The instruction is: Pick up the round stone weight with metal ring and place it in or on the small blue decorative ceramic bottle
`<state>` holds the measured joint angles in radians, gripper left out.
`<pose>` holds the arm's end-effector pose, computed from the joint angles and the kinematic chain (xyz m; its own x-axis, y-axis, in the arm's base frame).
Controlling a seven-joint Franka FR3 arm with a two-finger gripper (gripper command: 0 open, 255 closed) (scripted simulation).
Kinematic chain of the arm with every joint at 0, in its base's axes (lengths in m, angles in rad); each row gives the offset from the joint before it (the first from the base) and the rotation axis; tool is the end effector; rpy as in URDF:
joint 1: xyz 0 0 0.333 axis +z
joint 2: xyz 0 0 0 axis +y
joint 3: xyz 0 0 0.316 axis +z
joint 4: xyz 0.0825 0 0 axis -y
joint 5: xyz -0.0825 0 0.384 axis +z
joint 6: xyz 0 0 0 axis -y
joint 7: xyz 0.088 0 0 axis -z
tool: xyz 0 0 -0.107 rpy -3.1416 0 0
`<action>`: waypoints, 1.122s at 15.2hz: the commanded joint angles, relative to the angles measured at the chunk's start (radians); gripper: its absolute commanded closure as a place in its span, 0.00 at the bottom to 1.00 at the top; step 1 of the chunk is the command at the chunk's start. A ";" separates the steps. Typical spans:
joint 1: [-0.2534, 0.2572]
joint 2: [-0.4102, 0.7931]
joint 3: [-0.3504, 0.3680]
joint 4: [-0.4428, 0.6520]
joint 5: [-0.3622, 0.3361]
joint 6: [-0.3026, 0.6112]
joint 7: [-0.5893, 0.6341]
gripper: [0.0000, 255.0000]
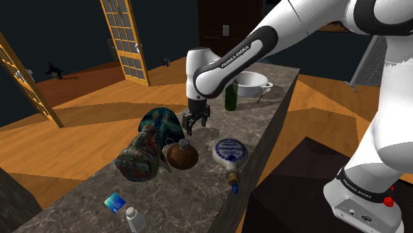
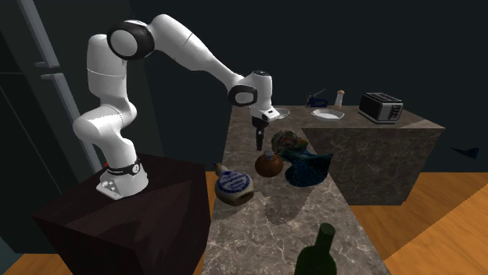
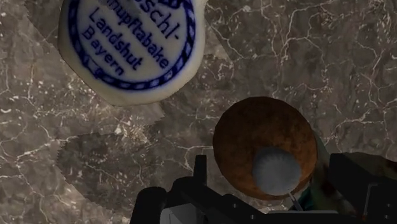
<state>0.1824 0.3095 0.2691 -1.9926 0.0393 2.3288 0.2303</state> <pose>0.5483 0.2599 0.3157 0.9837 0.1795 0.0084 0.1793 -0.9770 -0.1153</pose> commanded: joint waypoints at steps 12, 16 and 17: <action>0.078 0.291 -0.024 0.213 -0.081 0.077 0.051 0.00; 0.080 0.297 -0.025 0.213 -0.082 0.082 0.052 0.00; 0.080 0.297 -0.025 0.213 -0.082 0.082 0.052 0.00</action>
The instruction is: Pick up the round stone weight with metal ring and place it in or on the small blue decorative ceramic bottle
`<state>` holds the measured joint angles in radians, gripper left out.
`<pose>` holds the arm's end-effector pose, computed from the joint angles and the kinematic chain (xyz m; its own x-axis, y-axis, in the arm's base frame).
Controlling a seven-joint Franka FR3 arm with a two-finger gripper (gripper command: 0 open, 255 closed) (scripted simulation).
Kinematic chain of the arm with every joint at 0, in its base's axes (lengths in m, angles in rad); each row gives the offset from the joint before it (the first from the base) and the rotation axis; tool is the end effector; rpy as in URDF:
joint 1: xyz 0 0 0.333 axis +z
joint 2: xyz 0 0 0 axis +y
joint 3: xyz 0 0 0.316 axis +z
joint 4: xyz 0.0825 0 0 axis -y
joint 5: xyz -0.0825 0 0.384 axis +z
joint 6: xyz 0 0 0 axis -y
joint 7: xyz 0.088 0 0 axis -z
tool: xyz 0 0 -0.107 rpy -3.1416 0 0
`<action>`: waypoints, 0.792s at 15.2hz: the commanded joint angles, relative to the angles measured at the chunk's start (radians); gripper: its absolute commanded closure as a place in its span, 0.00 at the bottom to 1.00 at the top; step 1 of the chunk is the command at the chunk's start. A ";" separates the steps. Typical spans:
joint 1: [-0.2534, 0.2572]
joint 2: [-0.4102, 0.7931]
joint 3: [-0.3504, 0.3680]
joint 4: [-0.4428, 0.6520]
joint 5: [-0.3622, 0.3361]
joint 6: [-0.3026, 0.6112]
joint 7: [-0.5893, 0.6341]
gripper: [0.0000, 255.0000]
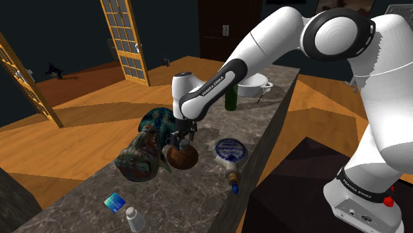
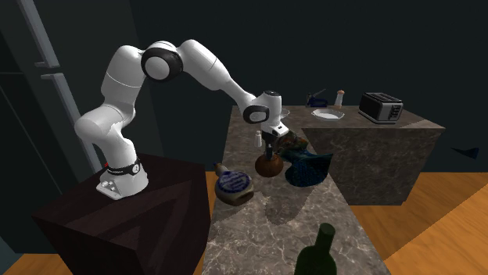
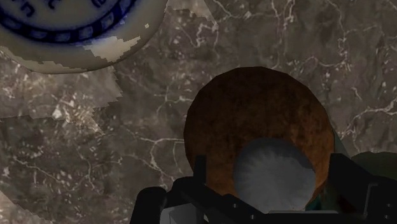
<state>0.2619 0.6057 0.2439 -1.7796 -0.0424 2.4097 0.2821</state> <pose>0.5870 0.3094 0.2285 0.9781 0.2078 0.0101 0.2076 -0.9714 -0.1155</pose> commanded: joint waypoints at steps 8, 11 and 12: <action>0.000 0.001 0.000 0.000 0.000 0.001 0.000 1.00; 0.000 0.001 0.000 0.001 0.000 0.001 0.000 1.00; 0.000 0.001 0.000 0.000 0.000 0.001 0.000 1.00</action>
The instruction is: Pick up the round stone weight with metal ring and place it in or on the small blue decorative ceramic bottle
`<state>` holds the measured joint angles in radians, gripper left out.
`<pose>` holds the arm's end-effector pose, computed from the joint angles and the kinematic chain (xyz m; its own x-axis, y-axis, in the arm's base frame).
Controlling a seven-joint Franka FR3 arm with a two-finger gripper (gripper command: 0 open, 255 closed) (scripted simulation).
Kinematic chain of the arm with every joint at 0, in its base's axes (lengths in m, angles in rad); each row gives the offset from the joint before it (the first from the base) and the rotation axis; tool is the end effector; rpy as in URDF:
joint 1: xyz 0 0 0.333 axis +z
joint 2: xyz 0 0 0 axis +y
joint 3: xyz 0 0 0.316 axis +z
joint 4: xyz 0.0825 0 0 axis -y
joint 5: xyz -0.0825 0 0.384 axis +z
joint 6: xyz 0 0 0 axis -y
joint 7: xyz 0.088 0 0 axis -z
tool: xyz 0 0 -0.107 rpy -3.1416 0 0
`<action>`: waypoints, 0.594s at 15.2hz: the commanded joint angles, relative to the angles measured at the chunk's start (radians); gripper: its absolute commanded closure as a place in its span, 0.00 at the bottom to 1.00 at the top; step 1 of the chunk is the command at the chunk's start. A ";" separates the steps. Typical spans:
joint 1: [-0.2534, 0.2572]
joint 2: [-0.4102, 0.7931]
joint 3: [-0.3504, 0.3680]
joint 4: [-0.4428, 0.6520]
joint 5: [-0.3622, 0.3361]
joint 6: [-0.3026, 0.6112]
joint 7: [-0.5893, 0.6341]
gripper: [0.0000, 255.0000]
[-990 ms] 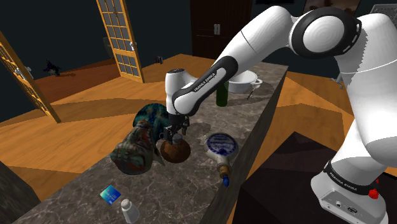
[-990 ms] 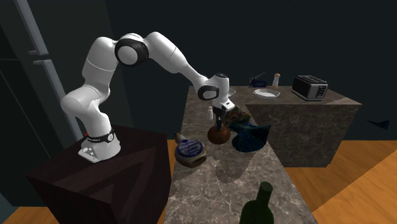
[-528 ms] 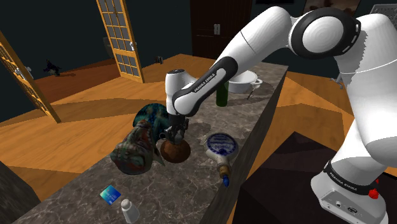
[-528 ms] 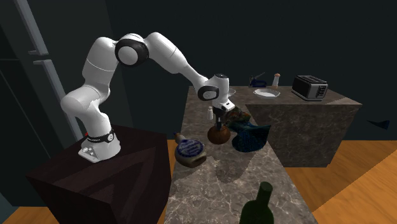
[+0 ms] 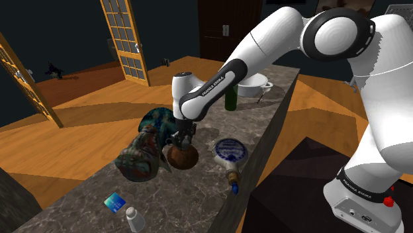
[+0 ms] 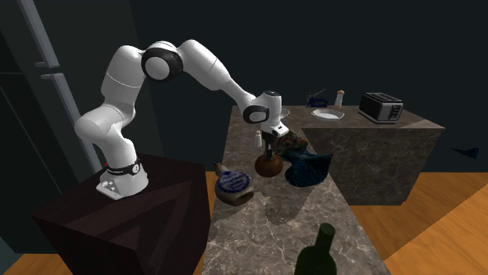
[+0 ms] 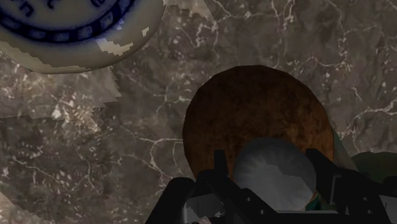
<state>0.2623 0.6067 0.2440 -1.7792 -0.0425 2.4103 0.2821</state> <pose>0.5869 0.3098 0.2281 0.9780 0.2082 0.0101 0.2080 -0.9713 -0.1157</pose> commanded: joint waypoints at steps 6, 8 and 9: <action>-0.006 -0.045 0.007 0.002 0.009 -0.047 -0.001 1.00; -0.009 -0.062 0.010 0.005 0.013 -0.066 -0.002 1.00; -0.010 -0.071 0.012 0.006 0.014 -0.076 -0.002 1.00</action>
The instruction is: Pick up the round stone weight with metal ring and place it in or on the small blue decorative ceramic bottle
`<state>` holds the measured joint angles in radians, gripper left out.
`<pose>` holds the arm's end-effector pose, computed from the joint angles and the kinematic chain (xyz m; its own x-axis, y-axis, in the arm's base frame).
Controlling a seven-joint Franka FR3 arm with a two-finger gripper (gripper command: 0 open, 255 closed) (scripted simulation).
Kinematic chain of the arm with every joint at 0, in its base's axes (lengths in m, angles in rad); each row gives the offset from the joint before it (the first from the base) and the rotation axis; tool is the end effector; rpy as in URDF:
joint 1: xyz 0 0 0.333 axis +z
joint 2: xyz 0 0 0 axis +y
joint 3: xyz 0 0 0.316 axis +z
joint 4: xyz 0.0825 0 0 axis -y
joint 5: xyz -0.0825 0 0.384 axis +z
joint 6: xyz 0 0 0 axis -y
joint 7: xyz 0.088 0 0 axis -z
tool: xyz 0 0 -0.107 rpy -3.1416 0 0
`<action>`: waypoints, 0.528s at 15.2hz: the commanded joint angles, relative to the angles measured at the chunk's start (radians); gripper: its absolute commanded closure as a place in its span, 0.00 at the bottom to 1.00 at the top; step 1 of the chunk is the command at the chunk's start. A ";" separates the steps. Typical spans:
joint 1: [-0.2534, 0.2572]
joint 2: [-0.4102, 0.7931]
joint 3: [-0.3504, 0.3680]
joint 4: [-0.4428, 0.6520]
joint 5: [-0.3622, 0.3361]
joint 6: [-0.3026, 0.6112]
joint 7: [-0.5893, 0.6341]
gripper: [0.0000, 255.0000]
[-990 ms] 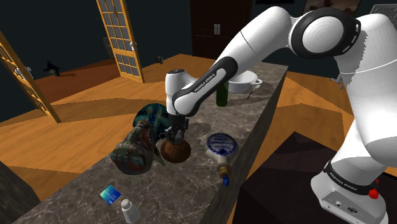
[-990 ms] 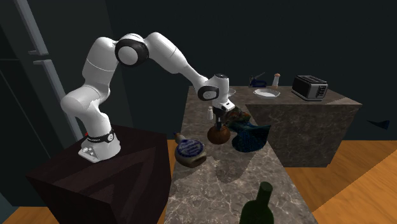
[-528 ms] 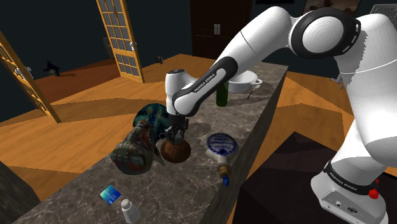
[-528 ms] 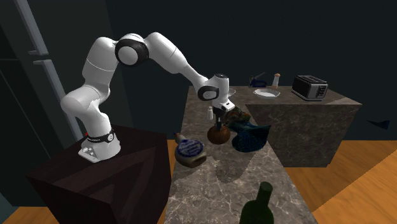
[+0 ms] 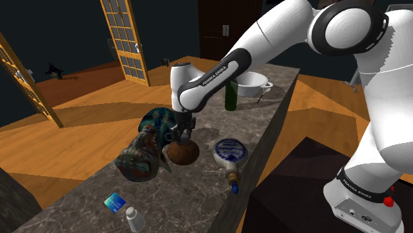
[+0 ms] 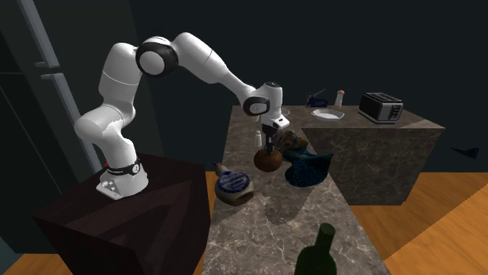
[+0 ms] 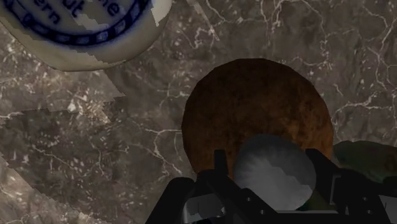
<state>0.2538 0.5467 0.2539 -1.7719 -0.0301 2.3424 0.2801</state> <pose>0.5875 0.3095 0.2646 0.9781 0.2079 0.0088 0.2075 -0.9714 -0.1153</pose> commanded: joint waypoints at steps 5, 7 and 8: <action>-0.006 -0.050 0.008 0.010 0.011 -0.058 -0.001 1.00; -0.008 -0.065 0.010 0.017 0.014 -0.079 -0.001 1.00; -0.009 -0.072 0.011 0.020 0.016 -0.089 -0.002 1.00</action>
<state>0.2442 0.4797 0.2638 -1.7645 -0.0153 2.2688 0.2769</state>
